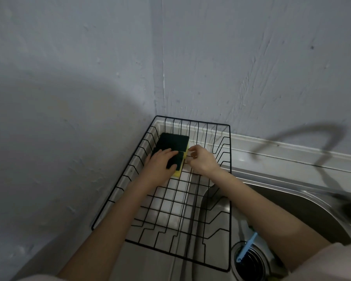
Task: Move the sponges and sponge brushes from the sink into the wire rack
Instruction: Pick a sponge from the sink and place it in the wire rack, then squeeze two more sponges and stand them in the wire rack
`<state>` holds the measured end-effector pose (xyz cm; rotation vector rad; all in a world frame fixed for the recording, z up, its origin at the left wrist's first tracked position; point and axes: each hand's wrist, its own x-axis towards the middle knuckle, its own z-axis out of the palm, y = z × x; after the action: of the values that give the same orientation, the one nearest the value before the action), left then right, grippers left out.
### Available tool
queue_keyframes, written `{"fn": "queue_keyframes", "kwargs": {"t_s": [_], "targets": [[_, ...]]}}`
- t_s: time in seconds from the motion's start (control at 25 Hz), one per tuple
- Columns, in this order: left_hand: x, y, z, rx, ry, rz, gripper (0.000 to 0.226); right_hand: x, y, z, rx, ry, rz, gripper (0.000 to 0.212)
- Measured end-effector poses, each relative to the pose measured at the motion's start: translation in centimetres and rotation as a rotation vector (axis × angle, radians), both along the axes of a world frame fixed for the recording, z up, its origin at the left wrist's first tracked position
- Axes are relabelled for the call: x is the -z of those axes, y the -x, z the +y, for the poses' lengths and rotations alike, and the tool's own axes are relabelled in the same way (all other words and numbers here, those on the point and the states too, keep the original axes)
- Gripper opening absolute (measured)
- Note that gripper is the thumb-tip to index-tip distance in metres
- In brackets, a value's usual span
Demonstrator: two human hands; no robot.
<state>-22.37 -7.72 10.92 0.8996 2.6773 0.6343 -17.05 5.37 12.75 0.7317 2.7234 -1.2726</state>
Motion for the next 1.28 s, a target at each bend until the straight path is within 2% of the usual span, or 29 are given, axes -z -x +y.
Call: {"fn": "queue_keyframes", "kwargs": {"t_s": [0.28,0.52,0.96,1.28], "targets": [[-4.9,-4.2,-0.6,0.036,-0.049,0.135,0.047,-4.1,-5.7,0.7,-0.068,-0.268,0.136,0.049],[-8.1,-10.4,0.4,0.111,-0.094,0.204,0.043,-5.7,-12.4,2.6,0.0,-0.334,0.137,0.047],[-5.5,-20.1,7.6,0.218,-0.192,0.042,0.042,-3.8,-24.1,9.5,0.077,-0.332,-0.025,0.049],[-0.1,-22.9,13.4,0.216,-0.083,-0.175,0.037,1.5,-26.2,14.5,0.086,-0.208,-0.177,0.053]]}}
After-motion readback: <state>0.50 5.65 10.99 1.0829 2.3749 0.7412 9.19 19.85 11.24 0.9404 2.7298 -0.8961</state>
